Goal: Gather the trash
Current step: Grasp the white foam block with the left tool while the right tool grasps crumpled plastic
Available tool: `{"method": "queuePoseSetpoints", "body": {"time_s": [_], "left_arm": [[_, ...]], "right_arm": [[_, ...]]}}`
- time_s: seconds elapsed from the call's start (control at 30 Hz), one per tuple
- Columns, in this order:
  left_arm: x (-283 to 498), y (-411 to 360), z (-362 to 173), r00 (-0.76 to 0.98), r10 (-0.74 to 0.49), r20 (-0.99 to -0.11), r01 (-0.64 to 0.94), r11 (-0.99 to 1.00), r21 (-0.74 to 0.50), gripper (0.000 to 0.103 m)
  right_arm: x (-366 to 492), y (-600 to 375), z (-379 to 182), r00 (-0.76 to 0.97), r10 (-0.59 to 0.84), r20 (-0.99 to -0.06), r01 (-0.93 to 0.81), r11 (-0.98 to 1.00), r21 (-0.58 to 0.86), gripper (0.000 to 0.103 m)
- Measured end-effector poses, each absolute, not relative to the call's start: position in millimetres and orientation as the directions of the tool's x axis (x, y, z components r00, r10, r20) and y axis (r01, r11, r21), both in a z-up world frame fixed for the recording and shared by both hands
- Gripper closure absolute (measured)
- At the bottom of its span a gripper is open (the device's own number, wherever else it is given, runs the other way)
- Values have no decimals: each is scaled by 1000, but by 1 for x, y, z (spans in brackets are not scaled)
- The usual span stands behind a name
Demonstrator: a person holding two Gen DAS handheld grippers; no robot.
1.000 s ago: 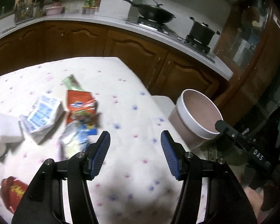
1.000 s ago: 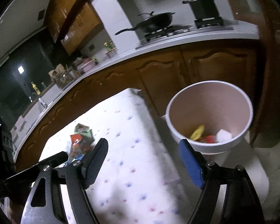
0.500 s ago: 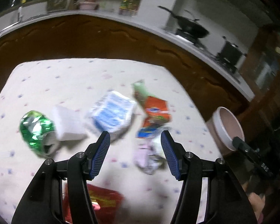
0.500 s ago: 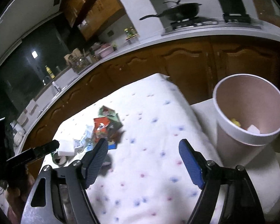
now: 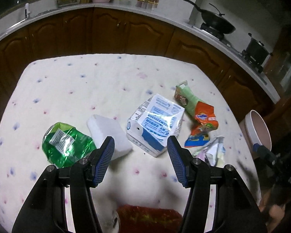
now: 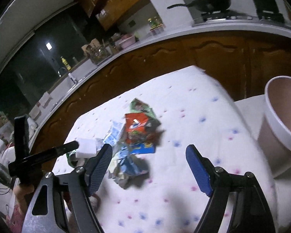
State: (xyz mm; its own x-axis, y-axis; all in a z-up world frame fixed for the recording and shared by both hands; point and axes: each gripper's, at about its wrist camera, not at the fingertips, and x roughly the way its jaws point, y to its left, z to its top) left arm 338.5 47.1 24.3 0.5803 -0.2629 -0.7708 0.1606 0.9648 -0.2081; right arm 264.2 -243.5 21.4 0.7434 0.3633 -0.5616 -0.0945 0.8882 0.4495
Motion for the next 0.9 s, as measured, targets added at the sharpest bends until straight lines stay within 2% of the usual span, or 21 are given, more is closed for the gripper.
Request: {"method": "queuePoseSetpoints", "body": {"time_s": [0.37, 0.47, 0.53, 0.6, 0.67, 0.7, 0.73, 0.9], "left_arm": [[363, 66, 20, 550, -279, -787, 169, 960, -223, 46], [362, 74, 17, 560, -214, -800, 149, 976, -156, 41], [360, 82, 14, 554, -222, -802, 142, 975, -172, 41], [360, 88, 11, 551, -225, -804, 133, 974, -181, 41], [360, 91, 12, 565, -214, -797, 119, 977, -178, 40], [361, 92, 12, 565, -210, -798, 117, 978, -175, 40], [363, 92, 11, 560, -205, -803, 116, 979, -169, 39], [372, 87, 11, 543, -230, -808, 120, 973, -196, 38]], "right_arm": [[287, -198, 9, 683, 418, -599, -167, 888, 429, 23], [294, -193, 1, 664, 421, -619, -172, 890, 421, 23], [299, -189, -5, 654, 414, -634, -169, 896, 411, 24], [302, -187, -10, 646, 408, -645, -167, 900, 403, 30], [304, -184, -13, 646, 393, -655, -162, 909, 385, 58], [306, -184, -15, 638, 397, -660, -162, 907, 388, 64], [307, -183, -16, 635, 403, -659, -163, 904, 396, 67], [303, -182, -13, 652, 390, -650, -167, 910, 379, 69]]}}
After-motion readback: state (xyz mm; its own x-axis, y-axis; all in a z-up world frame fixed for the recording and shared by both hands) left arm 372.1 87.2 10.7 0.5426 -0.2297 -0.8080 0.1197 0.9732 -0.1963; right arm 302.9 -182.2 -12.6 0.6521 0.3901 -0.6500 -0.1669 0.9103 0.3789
